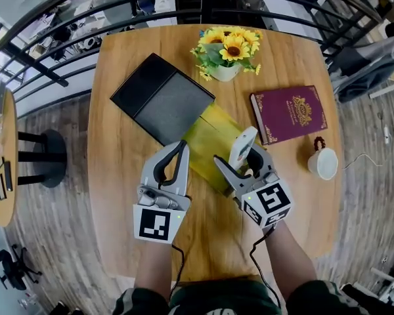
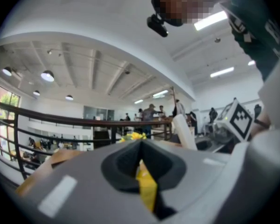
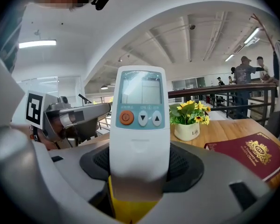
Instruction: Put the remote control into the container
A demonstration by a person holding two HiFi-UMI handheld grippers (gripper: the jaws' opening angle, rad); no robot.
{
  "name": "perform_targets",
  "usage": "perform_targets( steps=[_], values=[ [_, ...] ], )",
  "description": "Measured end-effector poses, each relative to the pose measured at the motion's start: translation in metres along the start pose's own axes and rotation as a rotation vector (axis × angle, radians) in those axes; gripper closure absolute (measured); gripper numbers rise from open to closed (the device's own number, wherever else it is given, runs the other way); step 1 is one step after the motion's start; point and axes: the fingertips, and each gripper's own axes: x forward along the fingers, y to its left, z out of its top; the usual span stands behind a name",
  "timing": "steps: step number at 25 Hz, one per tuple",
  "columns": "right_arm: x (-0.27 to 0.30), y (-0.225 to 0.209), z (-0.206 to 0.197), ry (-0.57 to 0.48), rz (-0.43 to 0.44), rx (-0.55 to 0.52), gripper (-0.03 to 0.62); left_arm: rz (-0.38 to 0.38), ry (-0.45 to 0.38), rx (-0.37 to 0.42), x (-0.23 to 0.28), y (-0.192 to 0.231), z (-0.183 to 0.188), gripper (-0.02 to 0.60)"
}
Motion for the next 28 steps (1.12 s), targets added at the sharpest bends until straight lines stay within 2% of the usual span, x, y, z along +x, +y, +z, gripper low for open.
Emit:
perform_targets(
  steps=[8, 15, 18, 28],
  values=[
    [0.028, -0.017, -0.033, 0.172, -0.034, -0.003, 0.310, -0.006, 0.005, -0.015, 0.008, 0.001, -0.012, 0.587],
    [0.047, -0.013, -0.069, 0.413, 0.023, 0.002, 0.310, -0.001, -0.011, -0.024, 0.013, 0.004, -0.013, 0.586],
    [0.052, -0.011, -0.079, 0.484, 0.036, -0.025, 0.309, 0.010, -0.013, -0.036, 0.012, 0.006, -0.014, 0.587],
    [0.060, -0.018, -0.111, 0.687, 0.042, -0.015, 0.309, 0.022, -0.004, -0.041, 0.015, 0.009, -0.019, 0.586]
  ],
)
